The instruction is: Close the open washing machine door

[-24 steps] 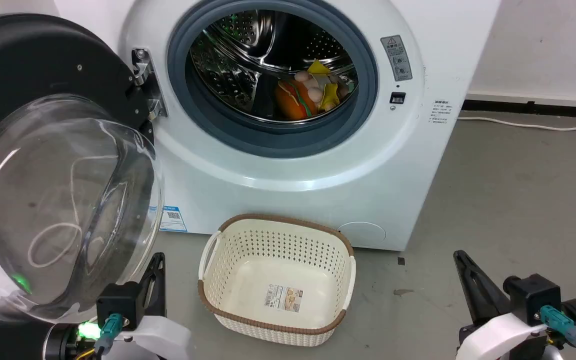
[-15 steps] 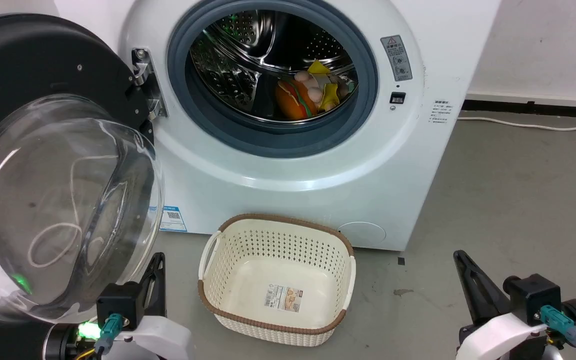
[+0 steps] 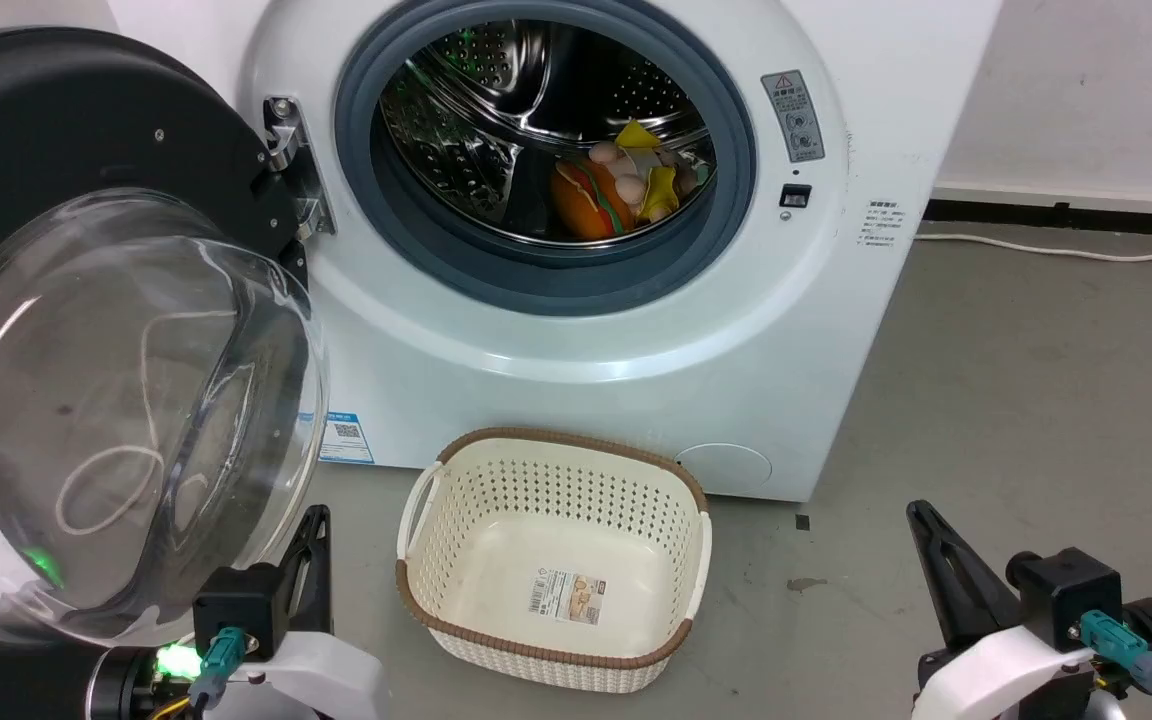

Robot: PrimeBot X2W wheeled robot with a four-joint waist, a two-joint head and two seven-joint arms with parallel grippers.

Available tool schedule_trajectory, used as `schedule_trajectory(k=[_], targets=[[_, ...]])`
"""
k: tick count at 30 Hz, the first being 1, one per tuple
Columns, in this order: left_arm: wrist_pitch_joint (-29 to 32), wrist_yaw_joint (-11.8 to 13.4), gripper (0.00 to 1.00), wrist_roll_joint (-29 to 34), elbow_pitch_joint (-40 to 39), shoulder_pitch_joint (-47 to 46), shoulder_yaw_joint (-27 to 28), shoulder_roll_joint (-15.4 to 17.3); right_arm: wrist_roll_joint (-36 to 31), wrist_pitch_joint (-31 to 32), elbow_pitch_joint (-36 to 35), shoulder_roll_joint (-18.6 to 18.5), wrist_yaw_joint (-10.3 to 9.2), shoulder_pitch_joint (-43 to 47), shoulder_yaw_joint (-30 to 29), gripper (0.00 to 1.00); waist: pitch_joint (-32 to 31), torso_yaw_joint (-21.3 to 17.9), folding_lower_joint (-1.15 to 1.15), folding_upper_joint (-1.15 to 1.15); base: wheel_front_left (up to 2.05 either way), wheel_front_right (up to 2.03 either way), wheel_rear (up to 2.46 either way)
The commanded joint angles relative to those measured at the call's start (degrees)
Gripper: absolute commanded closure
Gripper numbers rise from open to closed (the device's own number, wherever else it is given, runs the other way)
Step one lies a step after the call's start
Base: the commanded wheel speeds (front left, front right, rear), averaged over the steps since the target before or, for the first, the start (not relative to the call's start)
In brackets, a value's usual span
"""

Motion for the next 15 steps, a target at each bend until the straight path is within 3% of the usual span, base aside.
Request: schedule_trajectory(k=[1, 15], targets=[[0.0, 0.2, 1.0, 0.2, -0.2, -0.9, 0.0, 0.0, -0.4, 0.0, -0.3, 0.0, 0.05, -0.7, 0.0, 1.0, 0.0, 0.0, 0.0, 0.0, 0.0, 0.0, 0.0], [0.0, 0.2, 1.0, 0.2, -0.2, -0.9, 0.0, 0.0, -0.4, 0.0, -0.3, 0.0, 0.05, -0.7, 0.0, 1.0, 0.0, 0.0, 0.0, 0.0, 0.0, 0.0, 0.0]])
